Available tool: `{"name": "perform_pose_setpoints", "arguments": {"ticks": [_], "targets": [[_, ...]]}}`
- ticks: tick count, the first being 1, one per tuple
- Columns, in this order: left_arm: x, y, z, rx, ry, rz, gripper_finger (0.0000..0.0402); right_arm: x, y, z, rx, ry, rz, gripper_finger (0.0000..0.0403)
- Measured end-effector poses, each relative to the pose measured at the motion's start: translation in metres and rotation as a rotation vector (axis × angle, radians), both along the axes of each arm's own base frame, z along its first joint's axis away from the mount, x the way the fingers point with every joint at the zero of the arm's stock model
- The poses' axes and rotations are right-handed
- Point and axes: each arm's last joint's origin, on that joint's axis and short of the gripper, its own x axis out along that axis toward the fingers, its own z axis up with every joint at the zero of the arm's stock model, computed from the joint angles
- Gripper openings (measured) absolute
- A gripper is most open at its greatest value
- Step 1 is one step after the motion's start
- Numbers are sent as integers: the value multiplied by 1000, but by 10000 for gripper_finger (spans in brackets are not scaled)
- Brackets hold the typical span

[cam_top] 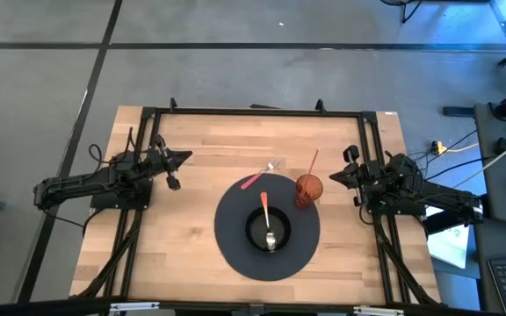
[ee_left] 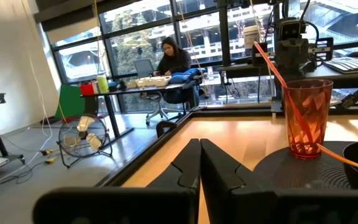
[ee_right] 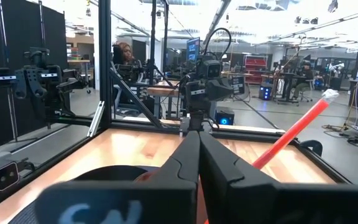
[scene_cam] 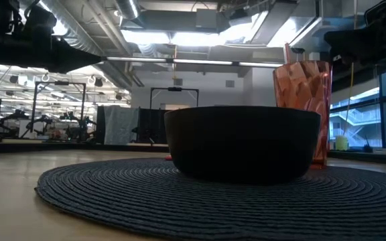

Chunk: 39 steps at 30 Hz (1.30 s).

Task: Pick & Place Utensil
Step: Put the red fork into the black bowl on the blue mat

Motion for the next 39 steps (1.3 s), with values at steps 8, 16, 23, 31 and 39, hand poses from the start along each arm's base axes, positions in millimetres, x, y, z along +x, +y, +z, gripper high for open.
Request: {"name": "perform_pose_setpoints", "arguments": {"ticks": [8, 16, 23, 31, 39], "targets": [[0, 0, 0, 0, 0, -1, 7, 0, 0, 0, -6, -1, -1, 10], [0, 0, 0, 0, 0, -1, 7, 0, 1, 0, -7, 1, 19, 4], [0, 0, 0, 0, 0, -1, 5, 0, 1, 0, -10, 2, 33, 13], [0, 0, 0, 1, 0, -1, 8, 0, 1, 0, -13, 1, 32, 8], [0, 0, 2, 5, -21, 10, 4, 0, 1, 0, -16, 1, 32, 12]]}}
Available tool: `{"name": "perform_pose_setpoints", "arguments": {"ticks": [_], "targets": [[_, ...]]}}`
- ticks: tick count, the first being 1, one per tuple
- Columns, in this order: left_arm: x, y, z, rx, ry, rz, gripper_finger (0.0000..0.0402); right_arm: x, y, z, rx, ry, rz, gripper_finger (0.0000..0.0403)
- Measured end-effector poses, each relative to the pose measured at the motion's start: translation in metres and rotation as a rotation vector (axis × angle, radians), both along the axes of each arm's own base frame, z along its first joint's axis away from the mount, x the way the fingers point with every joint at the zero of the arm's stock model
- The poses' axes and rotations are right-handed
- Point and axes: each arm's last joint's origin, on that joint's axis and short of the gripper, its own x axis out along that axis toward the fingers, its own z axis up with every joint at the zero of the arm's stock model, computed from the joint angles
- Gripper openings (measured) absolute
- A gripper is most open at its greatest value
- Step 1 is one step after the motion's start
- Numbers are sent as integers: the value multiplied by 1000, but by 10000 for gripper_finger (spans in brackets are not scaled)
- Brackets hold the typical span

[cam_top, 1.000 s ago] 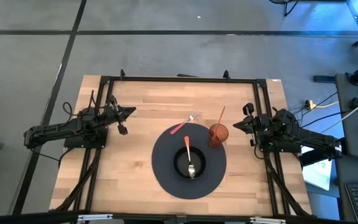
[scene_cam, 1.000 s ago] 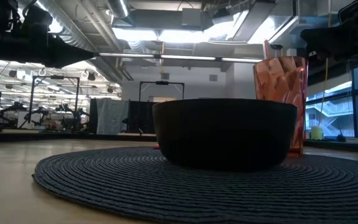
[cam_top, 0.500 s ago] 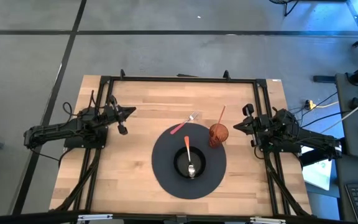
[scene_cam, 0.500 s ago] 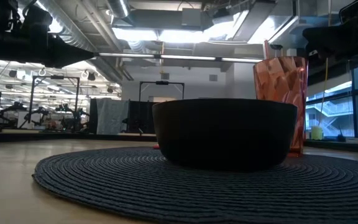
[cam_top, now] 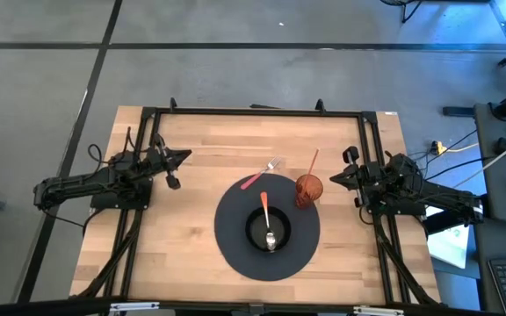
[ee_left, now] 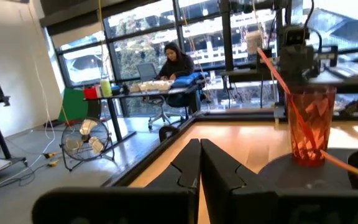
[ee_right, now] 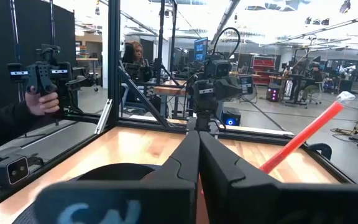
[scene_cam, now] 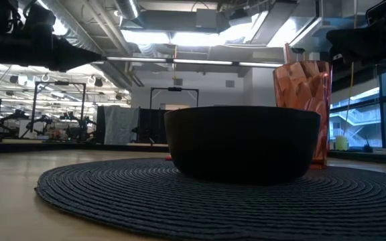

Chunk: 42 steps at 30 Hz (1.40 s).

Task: Pick & Place Utensil
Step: Put the red fork into the black bowl on the blue mat

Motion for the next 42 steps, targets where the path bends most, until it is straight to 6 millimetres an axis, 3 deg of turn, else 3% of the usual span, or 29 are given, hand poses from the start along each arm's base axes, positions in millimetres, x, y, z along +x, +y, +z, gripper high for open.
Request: {"name": "perform_pose_setpoints", "arguments": {"ticks": [11, 13, 16, 20, 24, 27, 34, 38, 42], "targets": [[0, -2, 8, -126, -143, -100, 4, 0, 0, 0, 2, 2, 0, 23], [0, -2, 8, -212, -182, -96, 2, 0, 0, 0, 0, 2, 0, 23], [4, -1, 10, -280, -109, -102, 1, 0, 0, 0, -17, -2, -6, 23], [19, 5, 5, -359, 47, 14, 3, 0, -2, 1, -12, -10, -59, 23], [47, 11, 13, -393, 209, 54, 3, 0, -2, 1, -8, -9, -62, 23], [79, 19, 15, -386, 363, 73, 3, 0, -2, 0, -7, -8, -62, 23], [160, 33, -9, -395, 773, 40, 4, 1, -2, -2, 7, 14, -60, 23], [195, 32, -19, -366, 870, -30, 17, 1, -2, -2, 8, 19, -60, 23], [221, 22, -20, -364, 899, -100, 55, 1, -2, -2, 5, 19, -60, 23]]}}
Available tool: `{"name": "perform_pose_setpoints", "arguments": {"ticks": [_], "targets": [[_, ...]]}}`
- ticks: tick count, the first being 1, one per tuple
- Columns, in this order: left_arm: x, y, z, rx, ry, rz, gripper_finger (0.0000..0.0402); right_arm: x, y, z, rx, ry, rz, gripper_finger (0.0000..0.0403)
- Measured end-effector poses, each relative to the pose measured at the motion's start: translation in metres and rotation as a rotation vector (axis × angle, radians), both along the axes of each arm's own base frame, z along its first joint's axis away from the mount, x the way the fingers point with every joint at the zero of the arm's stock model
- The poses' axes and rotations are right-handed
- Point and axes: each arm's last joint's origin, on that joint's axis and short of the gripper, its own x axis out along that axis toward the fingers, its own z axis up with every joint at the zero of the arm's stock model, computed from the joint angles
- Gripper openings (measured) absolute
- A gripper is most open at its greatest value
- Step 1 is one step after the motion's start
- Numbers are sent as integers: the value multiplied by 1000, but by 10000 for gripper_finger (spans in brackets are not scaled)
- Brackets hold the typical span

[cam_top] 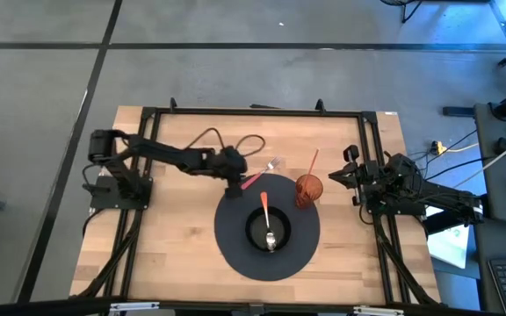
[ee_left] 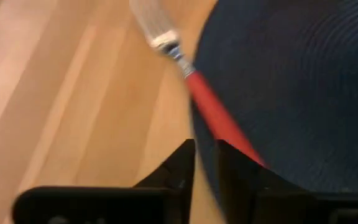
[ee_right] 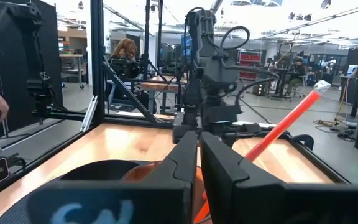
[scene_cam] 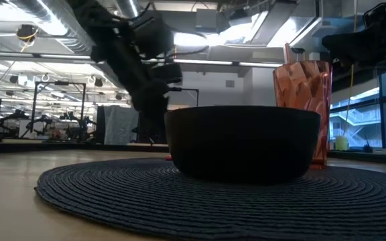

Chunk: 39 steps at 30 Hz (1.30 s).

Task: Pick & Place Utensil
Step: Put the red fork into the black bowl on the blue mat

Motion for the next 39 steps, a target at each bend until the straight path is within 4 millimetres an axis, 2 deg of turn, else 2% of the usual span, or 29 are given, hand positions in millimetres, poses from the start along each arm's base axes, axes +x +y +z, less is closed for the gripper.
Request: {"name": "perform_pose_setpoints", "arguments": {"ticks": [2, 6, 10, 14, 26, 31, 39], "targets": [[10, -7, -1, 24, 19, -22, 79, 0, 0, 0, -4, 0, -1, 23], [16, -20, -9, 65, 111, -70, 132, 0, 0, 0, 2, 1, 8, 23], [14, -26, -14, 98, 171, -84, 174, 0, 0, 0, 8, 1, 9, 23], [14, -29, -14, 75, 166, -105, 197, 0, 0, 0, 9, 1, 9, 23], [16, -33, -14, 42, 144, -116, 199, 0, 0, 0, 8, 0, 9, 23], [19, -33, -26, 39, 162, -115, 198, 0, 0, 0, 9, 0, 9, 23], [19, -24, -28, 131, 182, -44, 198, 0, 0, 0, 11, 1, 9, 23]]}}
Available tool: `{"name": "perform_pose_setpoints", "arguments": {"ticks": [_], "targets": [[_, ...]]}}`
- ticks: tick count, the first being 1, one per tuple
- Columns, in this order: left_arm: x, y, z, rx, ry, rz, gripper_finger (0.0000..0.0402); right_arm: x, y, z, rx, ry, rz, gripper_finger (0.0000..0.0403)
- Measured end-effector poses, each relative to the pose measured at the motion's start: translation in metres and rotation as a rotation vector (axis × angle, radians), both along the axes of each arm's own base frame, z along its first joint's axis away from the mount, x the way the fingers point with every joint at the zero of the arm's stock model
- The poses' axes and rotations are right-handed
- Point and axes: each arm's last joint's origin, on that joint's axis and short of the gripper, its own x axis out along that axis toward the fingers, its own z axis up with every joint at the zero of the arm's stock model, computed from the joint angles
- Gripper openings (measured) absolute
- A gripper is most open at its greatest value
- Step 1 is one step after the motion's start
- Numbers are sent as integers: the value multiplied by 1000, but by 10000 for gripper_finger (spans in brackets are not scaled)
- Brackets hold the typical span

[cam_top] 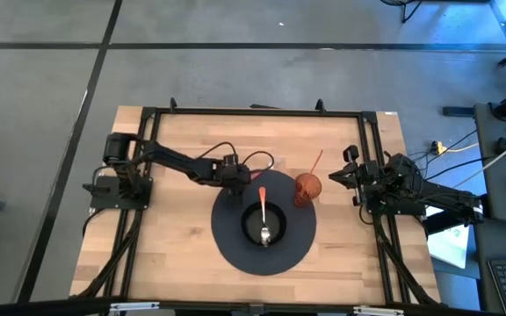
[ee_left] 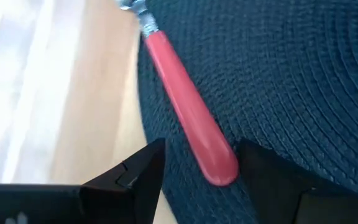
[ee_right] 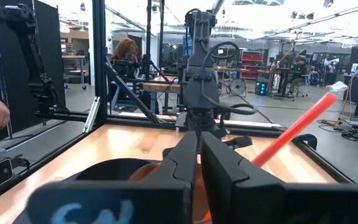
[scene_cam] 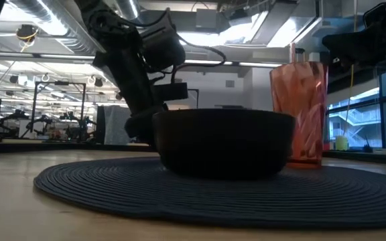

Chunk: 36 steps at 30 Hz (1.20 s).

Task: Pick & Place Utensil
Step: Put the red fork into the black bowl on the blue mat

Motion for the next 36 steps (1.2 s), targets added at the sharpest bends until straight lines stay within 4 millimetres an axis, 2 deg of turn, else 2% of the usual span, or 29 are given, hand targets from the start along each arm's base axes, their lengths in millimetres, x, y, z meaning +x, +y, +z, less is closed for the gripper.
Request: {"name": "perform_pose_setpoints", "arguments": {"ticks": [15, 21, 30, 36], "targets": [[-4, 23, 8, -5, -17, 54, 198, 0, 0, 0, 0, 0, 1, 23], [-2, 20, 9, -95, -43, -26, 198, 0, 0, 0, -1, 0, 0, 23], [-3, 22, 8, -56, -30, 10, 198, 0, 0, 0, 0, 0, 0, 23], [0, 13, 9, -76, -43, -87, 198, 0, 0, 0, -1, 0, 0, 23]]}}
